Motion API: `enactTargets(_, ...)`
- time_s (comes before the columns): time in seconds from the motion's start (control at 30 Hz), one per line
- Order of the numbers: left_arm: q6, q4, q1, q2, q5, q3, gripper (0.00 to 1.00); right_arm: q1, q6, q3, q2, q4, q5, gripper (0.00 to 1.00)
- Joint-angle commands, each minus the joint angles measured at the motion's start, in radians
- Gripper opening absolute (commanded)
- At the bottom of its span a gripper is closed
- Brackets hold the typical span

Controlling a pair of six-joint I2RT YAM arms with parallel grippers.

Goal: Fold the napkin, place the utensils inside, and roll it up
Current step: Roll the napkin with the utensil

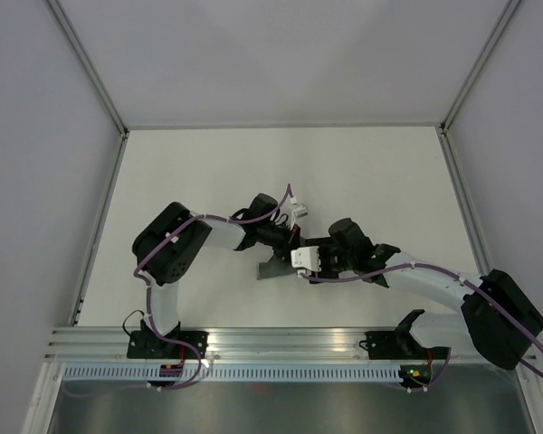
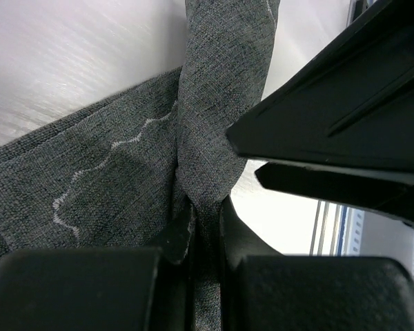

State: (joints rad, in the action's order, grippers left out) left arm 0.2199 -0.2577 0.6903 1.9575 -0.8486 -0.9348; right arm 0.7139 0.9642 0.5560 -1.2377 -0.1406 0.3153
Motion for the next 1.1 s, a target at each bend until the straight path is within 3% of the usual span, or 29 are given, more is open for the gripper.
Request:
enactTargets(0.0,-0.019,0.187,0.011,0.084,0.036,0.044,0.02,0.038,-0.005,-0.01,-0.028,0.088,-0.073,0.69)
enactTargets(0.23,-0.021,0.202,0.003,0.084,0.028,0.039,0.02,0.064,-0.001,-0.022,-0.092,0.105,-0.101,0.65)
enactTargets(0.4,-0.019,0.215,-0.003,0.084,0.025,0.028,0.03,0.064,-0.009,-0.016,-0.129,0.093,-0.101,0.48)
enactTargets(0.43,-0.017,0.219,-0.008,0.078,0.029,0.024,0.06,0.062,-0.009,-0.013,-0.135,0.09,-0.104,0.45)
enactTargets(0.57,-0.008,0.216,-0.017,0.029,0.055,0.024,0.2,0.062,-0.009,-0.01,-0.147,0.072,-0.104,0.16)
enactTargets(0.67,-0.001,0.207,-0.023,-0.046,0.091,0.024,0.3,0.064,-0.012,0.004,-0.158,0.035,-0.094,0.08)
enactTargets(0.73,0.007,0.209,-0.037,-0.078,0.115,0.013,0.42,0.064,-0.01,0.024,-0.172,-0.005,-0.087,0.05)
enactTargets(0.8,0.016,0.21,-0.047,-0.123,0.129,0.001,0.47,0.062,-0.012,0.044,-0.19,-0.042,-0.079,0.01)
enactTargets(0.97,0.041,0.206,-0.083,-0.21,0.216,-0.003,0.5,0.053,-0.013,0.081,-0.215,-0.112,-0.053,0.0)
enactTargets(1.07,0.08,0.164,-0.109,-0.305,0.353,0.054,0.55,0.033,-0.012,0.125,-0.25,-0.189,-0.018,0.0)
